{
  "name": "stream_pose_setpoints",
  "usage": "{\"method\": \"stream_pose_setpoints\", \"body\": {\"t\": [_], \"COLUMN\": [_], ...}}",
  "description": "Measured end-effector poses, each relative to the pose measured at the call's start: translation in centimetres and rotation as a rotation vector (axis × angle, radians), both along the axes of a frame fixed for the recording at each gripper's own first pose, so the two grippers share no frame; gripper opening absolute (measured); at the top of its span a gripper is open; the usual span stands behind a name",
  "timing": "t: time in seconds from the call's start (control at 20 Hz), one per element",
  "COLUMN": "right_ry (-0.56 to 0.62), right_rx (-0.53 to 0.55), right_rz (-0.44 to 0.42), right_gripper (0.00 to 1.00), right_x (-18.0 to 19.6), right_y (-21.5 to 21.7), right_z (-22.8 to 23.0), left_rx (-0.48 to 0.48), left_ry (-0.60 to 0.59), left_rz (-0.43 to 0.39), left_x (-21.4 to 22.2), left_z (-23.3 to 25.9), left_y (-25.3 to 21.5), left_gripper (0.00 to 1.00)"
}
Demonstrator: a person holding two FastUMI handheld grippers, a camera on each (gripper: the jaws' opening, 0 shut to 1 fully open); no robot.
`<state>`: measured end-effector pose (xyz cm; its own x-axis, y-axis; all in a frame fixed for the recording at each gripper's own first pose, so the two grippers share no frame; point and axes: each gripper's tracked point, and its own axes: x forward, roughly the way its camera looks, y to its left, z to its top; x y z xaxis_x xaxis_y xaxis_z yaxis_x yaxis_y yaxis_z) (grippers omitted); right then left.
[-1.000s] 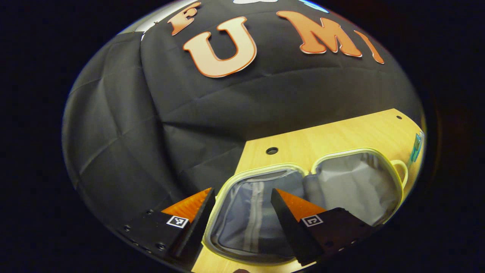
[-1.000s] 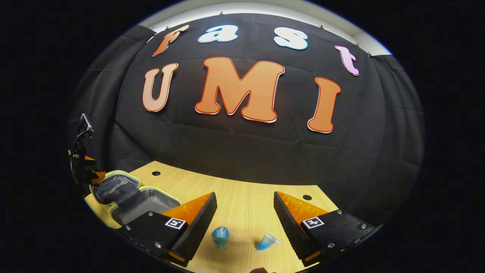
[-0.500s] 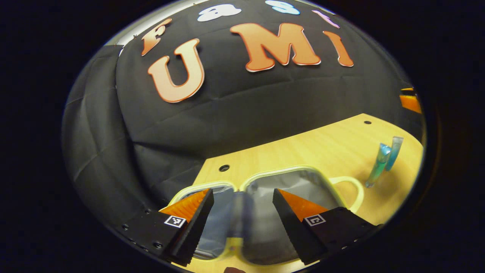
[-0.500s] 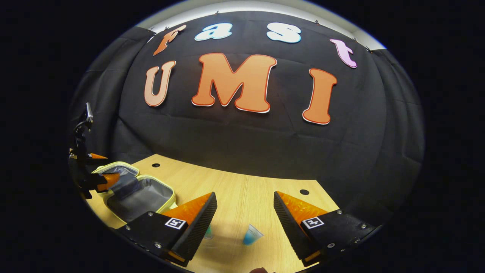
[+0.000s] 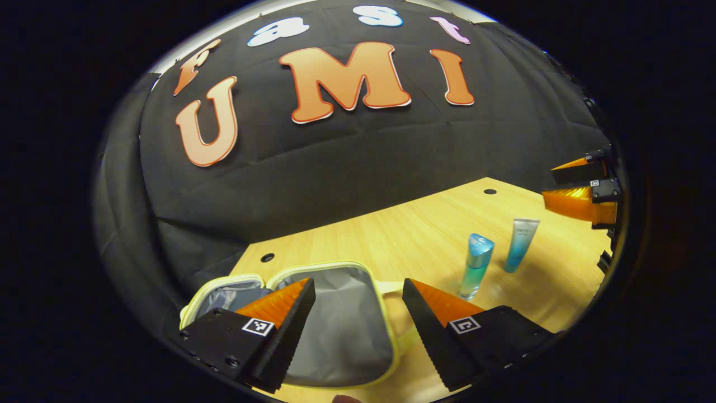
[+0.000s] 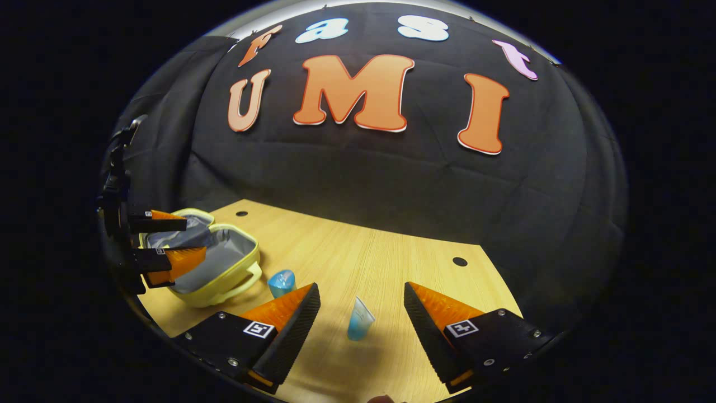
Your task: First open the suitcase, pack the skin care products into it, and then close the suitcase.
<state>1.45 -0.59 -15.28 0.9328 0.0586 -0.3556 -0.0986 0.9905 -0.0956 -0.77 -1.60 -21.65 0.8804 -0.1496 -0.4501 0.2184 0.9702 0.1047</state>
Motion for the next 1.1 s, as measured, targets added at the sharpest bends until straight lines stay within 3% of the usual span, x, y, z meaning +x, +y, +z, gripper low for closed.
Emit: {"method": "stream_pose_setpoints", "body": {"t": [0.35, 0.8, 0.95, 1.1], "right_ry": [0.032, 0.071, 0.096, 0.124], "right_rx": [-0.014, 0.009, 0.025, 0.052], "right_rz": [0.080, 0.071, 0.070, 0.084], "right_gripper": [0.96, 0.96, 0.96, 0.97], "right_x": [0.2, 1.4, 2.1, 2.4], "right_y": [-0.5, -1.7, -1.7, -1.0], "right_z": [-4.9, -8.3, -9.9, -11.3], "left_rx": [-0.049, -0.140, -0.142, -0.162], "left_ry": [-0.060, 0.044, 0.086, 0.127], "left_rz": [-0.072, -0.134, -0.166, -0.183], "left_x": [-0.9, 2.0, 2.9, 3.1], "left_z": [-2.1, -9.2, -11.0, -12.9], "left_y": [-8.6, -15.3, -17.0, -18.2], "left_gripper": [0.98, 0.97, 0.92, 0.74]}}
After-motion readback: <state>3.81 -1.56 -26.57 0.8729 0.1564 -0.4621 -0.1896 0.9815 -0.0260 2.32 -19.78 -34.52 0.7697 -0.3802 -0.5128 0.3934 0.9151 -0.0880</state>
